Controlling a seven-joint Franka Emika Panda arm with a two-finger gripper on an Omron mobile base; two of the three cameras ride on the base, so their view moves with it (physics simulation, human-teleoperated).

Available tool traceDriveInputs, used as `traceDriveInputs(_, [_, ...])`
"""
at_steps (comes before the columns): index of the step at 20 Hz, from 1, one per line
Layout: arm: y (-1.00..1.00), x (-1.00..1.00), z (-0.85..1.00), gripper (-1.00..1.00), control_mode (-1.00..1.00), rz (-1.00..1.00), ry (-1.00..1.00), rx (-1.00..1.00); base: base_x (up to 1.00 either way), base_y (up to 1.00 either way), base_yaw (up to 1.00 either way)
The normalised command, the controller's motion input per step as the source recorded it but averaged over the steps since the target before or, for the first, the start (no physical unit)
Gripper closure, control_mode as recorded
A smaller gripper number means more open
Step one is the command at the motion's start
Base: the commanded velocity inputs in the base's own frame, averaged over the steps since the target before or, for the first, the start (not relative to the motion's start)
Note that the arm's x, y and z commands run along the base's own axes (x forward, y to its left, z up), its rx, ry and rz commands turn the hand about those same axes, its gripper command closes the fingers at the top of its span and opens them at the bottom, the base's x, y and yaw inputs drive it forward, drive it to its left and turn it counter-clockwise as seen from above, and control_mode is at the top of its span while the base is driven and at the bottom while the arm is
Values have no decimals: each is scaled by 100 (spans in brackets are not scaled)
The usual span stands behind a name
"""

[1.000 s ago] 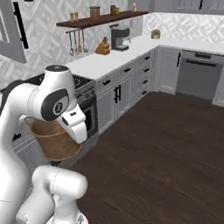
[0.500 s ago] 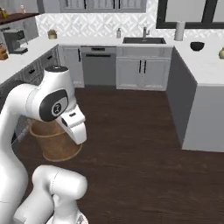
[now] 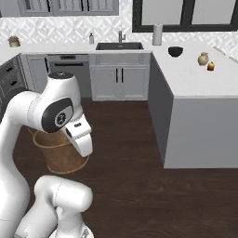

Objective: Open the cabinet, pick up the bread from the cabinet and place it in the basket. Then move the basket to the dining counter.

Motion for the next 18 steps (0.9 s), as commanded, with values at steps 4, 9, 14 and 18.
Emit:
traceDriveInputs(4, [0, 0, 0, 100, 100, 0, 0, 0, 100, -9, 0])
traceDriveInputs(9, [0, 0, 0, 100, 100, 0, 0, 0, 100, 0, -19])
traceDriveInputs(14, [0, 0, 0, 100, 100, 0, 0, 0, 100, 7, -52])
traceDriveInputs(18, [0, 0, 0, 100, 100, 0, 0, 0, 98, 28, -62])
